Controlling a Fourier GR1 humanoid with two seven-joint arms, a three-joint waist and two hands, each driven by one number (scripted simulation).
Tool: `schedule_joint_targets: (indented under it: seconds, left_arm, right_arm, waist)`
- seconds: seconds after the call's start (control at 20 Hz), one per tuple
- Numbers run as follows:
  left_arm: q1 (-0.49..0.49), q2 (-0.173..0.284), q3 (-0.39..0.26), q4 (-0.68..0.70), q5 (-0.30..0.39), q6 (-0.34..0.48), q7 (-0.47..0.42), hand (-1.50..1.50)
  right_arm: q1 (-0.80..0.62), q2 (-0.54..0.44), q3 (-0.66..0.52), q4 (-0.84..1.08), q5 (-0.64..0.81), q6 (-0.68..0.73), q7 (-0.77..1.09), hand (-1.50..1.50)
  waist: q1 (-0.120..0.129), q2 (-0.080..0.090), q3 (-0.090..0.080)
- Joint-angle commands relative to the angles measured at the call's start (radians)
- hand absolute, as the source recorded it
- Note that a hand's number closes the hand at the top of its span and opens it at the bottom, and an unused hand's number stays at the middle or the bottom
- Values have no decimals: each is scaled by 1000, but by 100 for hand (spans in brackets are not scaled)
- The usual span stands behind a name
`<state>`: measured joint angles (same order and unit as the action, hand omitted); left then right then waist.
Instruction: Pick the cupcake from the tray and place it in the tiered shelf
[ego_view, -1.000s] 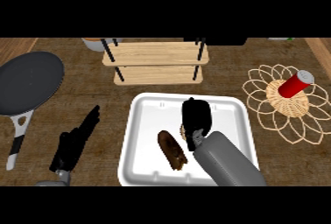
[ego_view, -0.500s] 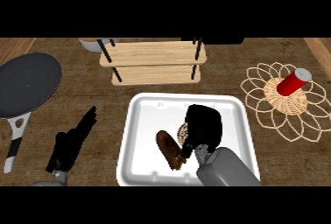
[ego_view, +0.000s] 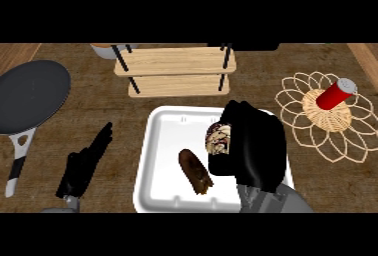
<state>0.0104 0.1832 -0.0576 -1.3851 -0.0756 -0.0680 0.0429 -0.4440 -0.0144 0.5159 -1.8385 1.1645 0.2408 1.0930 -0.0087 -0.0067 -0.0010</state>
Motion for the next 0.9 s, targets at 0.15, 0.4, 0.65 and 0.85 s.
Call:
schedule_joint_targets:
  seconds: [0.15, 0.4, 0.65, 0.85]
  left_arm:
    - [1, 5, 2, 9, -3, -14, -9, 0]
    - [-78, -11, 25, 57, 17, -21, 3, 0]
    - [-31, 1, -8, -12, -12, -27, 27, 0]
    - [-13, -16, -8, 6, -27, -7, -18, 0]
  right_arm:
    - [-263, 14, -59, -126, 13, 49, 265, 150]
    - [-426, 14, -250, 6, -31, 81, 157, 150]
    - [-595, 14, -369, 255, 33, 29, 90, 150]
    - [-695, -30, -520, 478, 25, -54, -41, 150]
  waist:
    - [17, 2, -1]
    - [14, 7, -1]
    - [30, 8, 0]
    - [36, 14, 0]
